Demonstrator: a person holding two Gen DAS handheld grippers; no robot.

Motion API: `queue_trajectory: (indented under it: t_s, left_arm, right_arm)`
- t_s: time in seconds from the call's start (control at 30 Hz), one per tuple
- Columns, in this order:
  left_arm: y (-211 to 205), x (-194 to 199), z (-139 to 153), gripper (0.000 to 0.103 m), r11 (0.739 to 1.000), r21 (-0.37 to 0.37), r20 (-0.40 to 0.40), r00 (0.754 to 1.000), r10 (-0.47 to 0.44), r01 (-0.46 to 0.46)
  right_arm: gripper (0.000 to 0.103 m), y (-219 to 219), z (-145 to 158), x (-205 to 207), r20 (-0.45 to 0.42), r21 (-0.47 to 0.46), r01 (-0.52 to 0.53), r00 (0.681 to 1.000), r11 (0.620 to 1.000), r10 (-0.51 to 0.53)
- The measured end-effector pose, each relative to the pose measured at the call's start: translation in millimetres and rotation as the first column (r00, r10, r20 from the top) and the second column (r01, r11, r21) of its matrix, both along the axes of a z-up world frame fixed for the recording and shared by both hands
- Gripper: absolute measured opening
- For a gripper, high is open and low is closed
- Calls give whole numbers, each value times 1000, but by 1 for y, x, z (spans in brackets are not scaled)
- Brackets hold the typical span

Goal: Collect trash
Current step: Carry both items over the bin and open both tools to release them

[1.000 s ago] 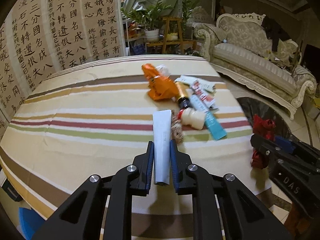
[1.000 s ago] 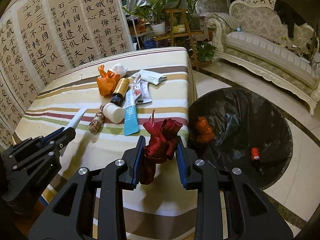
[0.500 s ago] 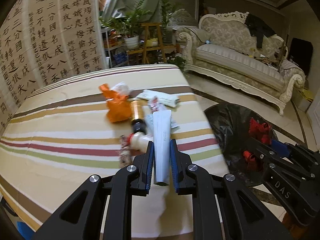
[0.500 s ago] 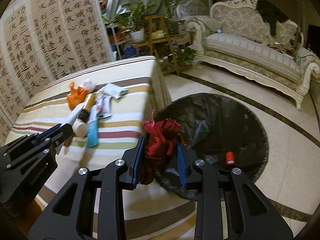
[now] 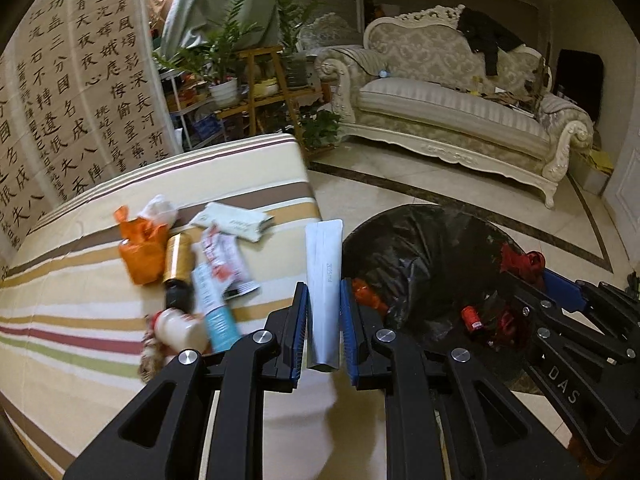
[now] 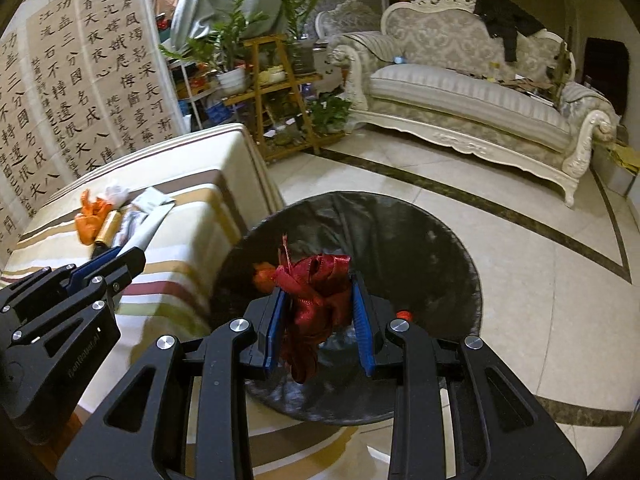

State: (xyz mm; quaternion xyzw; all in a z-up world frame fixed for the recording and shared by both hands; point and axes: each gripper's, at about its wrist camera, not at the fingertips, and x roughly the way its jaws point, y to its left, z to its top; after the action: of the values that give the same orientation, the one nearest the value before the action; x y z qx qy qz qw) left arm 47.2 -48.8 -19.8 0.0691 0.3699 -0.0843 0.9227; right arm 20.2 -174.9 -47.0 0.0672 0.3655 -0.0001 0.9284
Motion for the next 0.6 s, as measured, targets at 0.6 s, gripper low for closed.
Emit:
queue_trajectory:
  t_s: [0.6]
  left_arm:
    - [-57,32,-14,18,997,69,-20,999,-43,44]
  right_arm:
    - [29,-40,-18,24,-32,27,62,998,998,-61]
